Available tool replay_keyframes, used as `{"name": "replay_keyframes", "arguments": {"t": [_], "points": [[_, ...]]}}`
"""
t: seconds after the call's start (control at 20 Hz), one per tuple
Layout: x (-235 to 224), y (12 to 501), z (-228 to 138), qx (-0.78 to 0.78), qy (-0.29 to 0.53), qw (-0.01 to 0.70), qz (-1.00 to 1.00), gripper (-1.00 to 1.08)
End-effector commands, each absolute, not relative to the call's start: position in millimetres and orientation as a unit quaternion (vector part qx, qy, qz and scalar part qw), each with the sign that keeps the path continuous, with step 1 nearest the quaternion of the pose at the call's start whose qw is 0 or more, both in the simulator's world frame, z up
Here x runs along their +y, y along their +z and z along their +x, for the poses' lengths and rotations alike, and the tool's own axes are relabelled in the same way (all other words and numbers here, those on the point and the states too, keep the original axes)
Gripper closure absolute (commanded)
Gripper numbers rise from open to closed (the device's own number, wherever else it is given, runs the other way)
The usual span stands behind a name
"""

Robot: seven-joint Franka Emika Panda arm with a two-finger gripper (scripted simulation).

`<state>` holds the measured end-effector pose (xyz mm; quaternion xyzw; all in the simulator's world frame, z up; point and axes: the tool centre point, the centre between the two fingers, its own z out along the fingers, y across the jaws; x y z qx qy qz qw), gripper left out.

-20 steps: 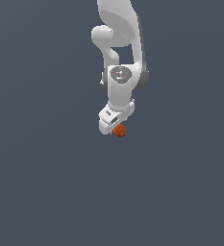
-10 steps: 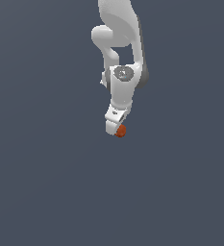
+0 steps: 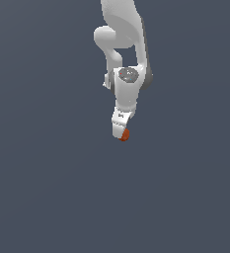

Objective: Pick up the object and move it to a goal position.

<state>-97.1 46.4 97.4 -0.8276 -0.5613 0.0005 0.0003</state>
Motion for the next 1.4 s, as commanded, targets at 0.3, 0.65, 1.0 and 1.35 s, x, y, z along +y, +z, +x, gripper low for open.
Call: {"name": "replay_keyframes", "arguments": {"t": [0.3,0.65,1.0,1.35], "points": [[47,92,-98,-0.565,0.000,0.000,-0.825,-0.92],[47,64,-99,-0.566,0.000,0.000,-0.824,-0.92],[47,47,-99,-0.567,0.000,0.000,-0.824,-0.92],[47,47,-99,-0.567,0.000,0.000,-0.824,1.08]]}}
